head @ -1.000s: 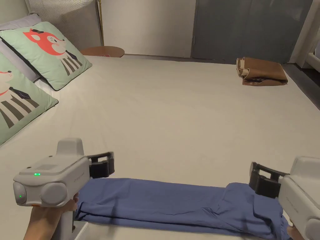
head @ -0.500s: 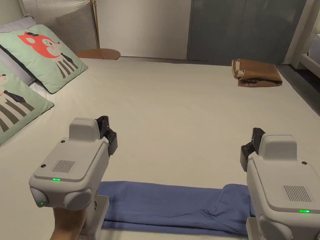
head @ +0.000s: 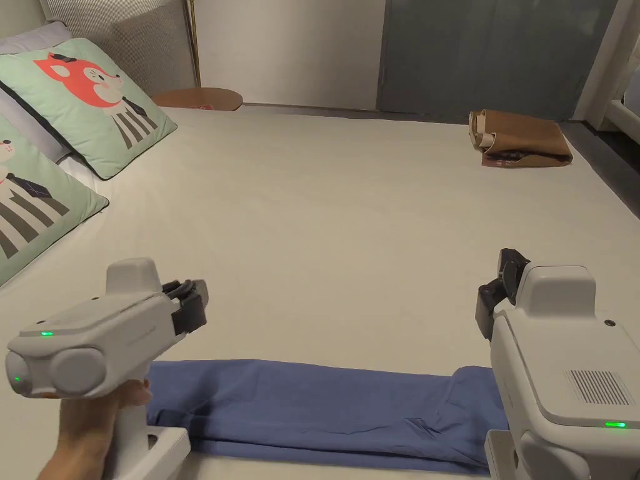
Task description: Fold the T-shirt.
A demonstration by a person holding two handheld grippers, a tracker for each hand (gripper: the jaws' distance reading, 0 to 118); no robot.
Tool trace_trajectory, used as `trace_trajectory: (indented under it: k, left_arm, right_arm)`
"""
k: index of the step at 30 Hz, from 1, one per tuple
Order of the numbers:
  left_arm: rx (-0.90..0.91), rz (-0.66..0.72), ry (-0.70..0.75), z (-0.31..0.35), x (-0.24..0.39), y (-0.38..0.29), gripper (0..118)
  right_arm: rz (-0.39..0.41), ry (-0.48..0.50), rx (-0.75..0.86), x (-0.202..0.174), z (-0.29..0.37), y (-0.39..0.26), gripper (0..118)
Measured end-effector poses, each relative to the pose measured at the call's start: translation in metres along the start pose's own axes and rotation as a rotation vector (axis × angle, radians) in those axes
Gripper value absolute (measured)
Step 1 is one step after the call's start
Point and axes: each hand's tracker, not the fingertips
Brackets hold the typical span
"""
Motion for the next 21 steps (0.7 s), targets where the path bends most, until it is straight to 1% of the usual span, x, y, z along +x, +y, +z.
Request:
trace_trajectory:
  k: [2, 3, 4, 6, 7, 9, 10, 11, 12, 13, 14, 15, 16, 17, 20, 21]
  left_arm:
    - [-0.094, 0.098, -0.045, -0.005, -0.03, -0.002, 0]
    - [-0.155, 0.118, -0.078, -0.008, -0.044, -0.002, 0]
    - [-0.177, 0.153, -0.078, -0.011, -0.059, -0.005, 0]
    - [-0.285, 0.205, -0.112, -0.016, -0.091, -0.008, 0]
    - [-0.3, 0.235, -0.087, -0.018, -0.103, -0.012, 0]
    - [-0.365, 0.275, -0.114, -0.017, -0.119, -0.02, 0]
    - [-0.369, 0.307, -0.113, -0.017, -0.128, -0.025, 3]
    - [-0.396, 0.337, -0.139, -0.018, -0.137, -0.028, 9]
    - [-0.41, 0.372, -0.157, -0.019, -0.145, -0.032, 21]
    - [-0.422, 0.397, -0.172, -0.021, -0.158, -0.036, 44]
    - [-0.439, 0.423, -0.186, -0.023, -0.164, -0.039, 61]
    - [-0.448, 0.445, -0.191, -0.025, -0.169, -0.043, 76]
    - [-0.445, 0.437, -0.193, -0.026, -0.173, -0.046, 89]
    - [-0.44, 0.436, -0.191, -0.028, -0.182, -0.049, 92]
    - [-0.422, 0.429, -0.188, -0.031, -0.188, -0.053, 91]
    - [-0.426, 0.434, -0.184, -0.037, -0.202, -0.055, 91]
  right_arm:
    - [0.005, 0.0, -0.002, -0.002, -0.004, -0.001, 0]
    - [0.007, 0.002, -0.004, -0.003, -0.005, -0.001, 0]
    - [0.008, 0.003, -0.006, -0.005, -0.006, -0.002, 0]
    - [0.018, 0.014, -0.018, -0.008, -0.011, -0.003, 0]
    - [0.024, 0.016, -0.023, -0.009, -0.013, -0.004, 0]
    - [0.031, 0.018, -0.03, -0.013, -0.015, -0.006, 0]
    - [0.034, 0.019, -0.034, -0.015, -0.017, -0.007, 0]
    - [0.037, 0.02, -0.038, -0.016, -0.019, -0.008, 0]
    - [0.041, 0.021, -0.042, -0.017, -0.02, -0.009, 0]
    - [0.045, 0.021, -0.046, -0.019, -0.021, -0.009, 0]
    - [0.047, 0.022, -0.05, -0.02, -0.022, -0.009, 0]
    - [0.047, 0.022, -0.054, -0.02, -0.023, -0.009, 0]
    - [0.049, 0.021, -0.059, -0.021, -0.025, -0.01, 0]
    - [0.051, 0.021, -0.061, -0.021, -0.025, -0.01, 0]
    - [0.061, 0.017, -0.069, -0.022, -0.028, -0.011, 0]
    - [0.064, 0.014, -0.073, -0.022, -0.029, -0.011, 0]
